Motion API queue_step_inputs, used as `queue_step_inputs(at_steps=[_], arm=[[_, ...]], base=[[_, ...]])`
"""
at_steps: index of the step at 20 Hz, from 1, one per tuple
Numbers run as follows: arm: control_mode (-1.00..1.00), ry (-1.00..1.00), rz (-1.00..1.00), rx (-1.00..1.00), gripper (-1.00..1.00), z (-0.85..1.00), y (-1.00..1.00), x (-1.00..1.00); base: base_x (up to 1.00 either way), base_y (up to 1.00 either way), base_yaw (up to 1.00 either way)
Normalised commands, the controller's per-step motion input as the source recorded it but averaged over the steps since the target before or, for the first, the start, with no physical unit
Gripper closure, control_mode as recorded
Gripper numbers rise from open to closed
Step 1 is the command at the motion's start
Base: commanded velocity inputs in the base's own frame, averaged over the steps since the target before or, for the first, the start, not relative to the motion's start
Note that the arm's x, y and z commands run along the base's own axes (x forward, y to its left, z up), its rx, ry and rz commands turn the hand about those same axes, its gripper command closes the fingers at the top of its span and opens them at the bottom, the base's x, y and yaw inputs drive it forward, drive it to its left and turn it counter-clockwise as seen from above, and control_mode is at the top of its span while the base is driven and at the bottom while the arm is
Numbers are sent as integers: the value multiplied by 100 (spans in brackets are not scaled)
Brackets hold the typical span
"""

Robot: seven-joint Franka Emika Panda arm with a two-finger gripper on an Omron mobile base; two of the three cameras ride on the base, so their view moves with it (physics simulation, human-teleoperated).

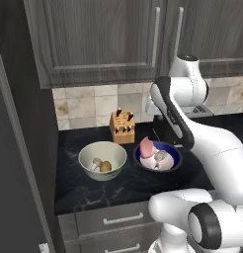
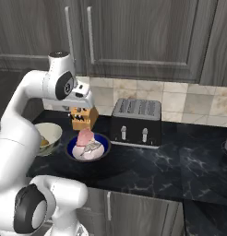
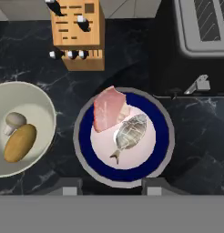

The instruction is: Place the bowl with the potato and mushroom on the top shelf of the fridge. Place the bowl with the fish and steak on the second highest shelf of the fridge.

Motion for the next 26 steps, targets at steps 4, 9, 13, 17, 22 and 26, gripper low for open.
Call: queue_step_inputs(at_steps=[4,9,13,17,22,26], arm=[[-100,2,-16,4,-100,-13,-64,-13],[-100,21,-39,1,-100,-67,-100,-7],[-100,36,-42,1,-100,-100,-59,0],[-100,29,-42,23,-100,-99,-6,-6],[-100,2,-32,47,-100,-89,0,-29],[-100,0,-20,19,-100,-59,0,-4]], base=[[0,0,0],[0,0,0],[0,0,0],[0,0,0],[0,0,0],[0,0,0]])
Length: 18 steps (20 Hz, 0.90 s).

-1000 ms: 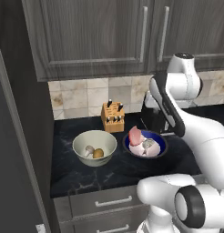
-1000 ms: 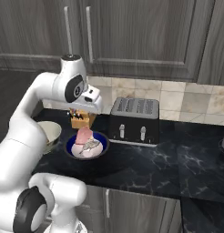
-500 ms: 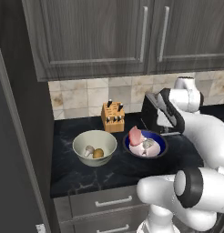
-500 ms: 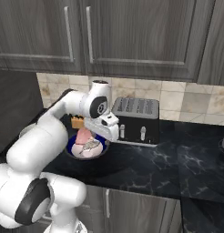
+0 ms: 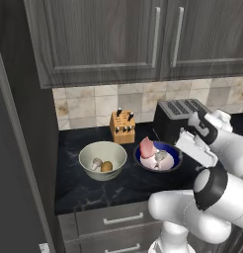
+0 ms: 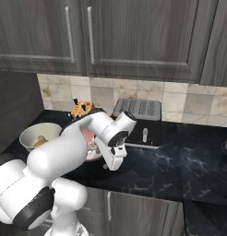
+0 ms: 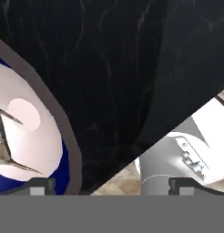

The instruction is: Place the bowl with the potato and mushroom on the top shelf of the fridge. Place the bowl with the fish and steak on the second highest shelf of the fridge.

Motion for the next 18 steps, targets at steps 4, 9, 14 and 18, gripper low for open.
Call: queue_step_inputs(at_steps=[4,9,14,18], arm=[[-100,0,-15,0,-100,-44,2,1],[-100,-1,-12,1,-100,-19,1,19],[-100,-3,-11,0,-100,-4,7,30],[-100,-13,-1,1,-100,2,3,7]], base=[[0,0,0],[0,0,0],[0,0,0],[0,0,0]])
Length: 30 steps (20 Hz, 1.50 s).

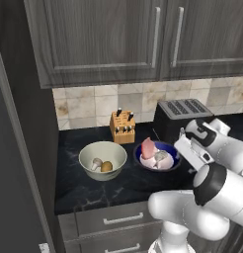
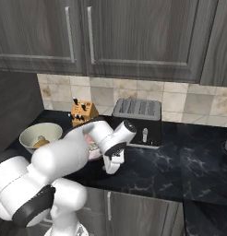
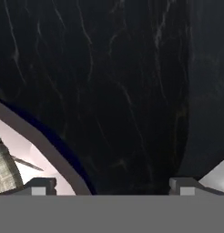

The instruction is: Place the bowl with the potato and mushroom on the top shelf of the fridge. Place the bowl with the fish and steak on the second highest shelf of the fridge.

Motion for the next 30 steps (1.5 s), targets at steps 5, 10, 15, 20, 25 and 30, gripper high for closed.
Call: queue_step_inputs(at_steps=[5,10,15,20,25,30], arm=[[-100,-11,0,0,-100,-8,34,0],[-100,-8,0,0,-100,-15,53,0],[-100,-5,0,0,-100,-26,15,23],[-100,-12,-1,0,-100,-37,0,53],[-100,-2,-3,0,100,-6,0,24],[-100,-8,-1,2,100,11,0,-4]], base=[[0,0,0],[0,0,0],[0,0,0],[0,0,0],[0,0,0],[0,0,0]])
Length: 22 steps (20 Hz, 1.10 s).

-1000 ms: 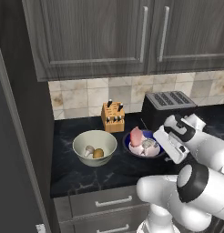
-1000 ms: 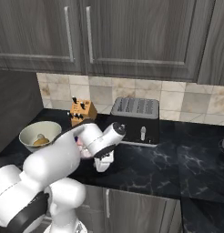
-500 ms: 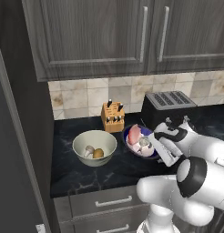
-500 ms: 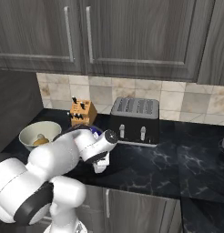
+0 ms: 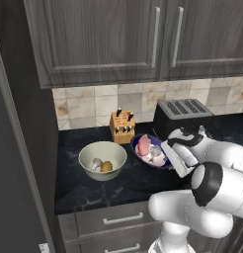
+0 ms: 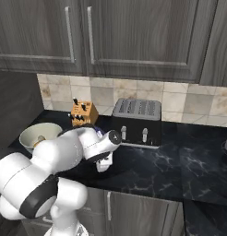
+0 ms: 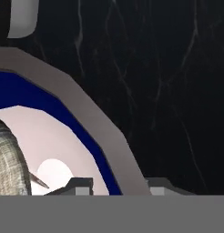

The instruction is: Place the bowl with the potato and mushroom on the top shelf of the fridge. Place the bowl with the fish and steak on the second highest shelf of the fridge.

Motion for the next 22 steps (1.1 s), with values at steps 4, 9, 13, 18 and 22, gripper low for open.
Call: queue_step_inputs(at_steps=[4,9,13,18,22], arm=[[-100,-16,-8,3,100,47,-3,-27],[-100,-17,-7,1,100,73,-2,-46],[-100,-18,-1,0,100,100,-10,-78],[-100,-8,0,-7,100,100,-19,-99],[-100,4,0,-41,100,96,-11,-99]], base=[[0,0,0],[0,0,0],[0,0,0],[0,0,0],[0,0,0]])
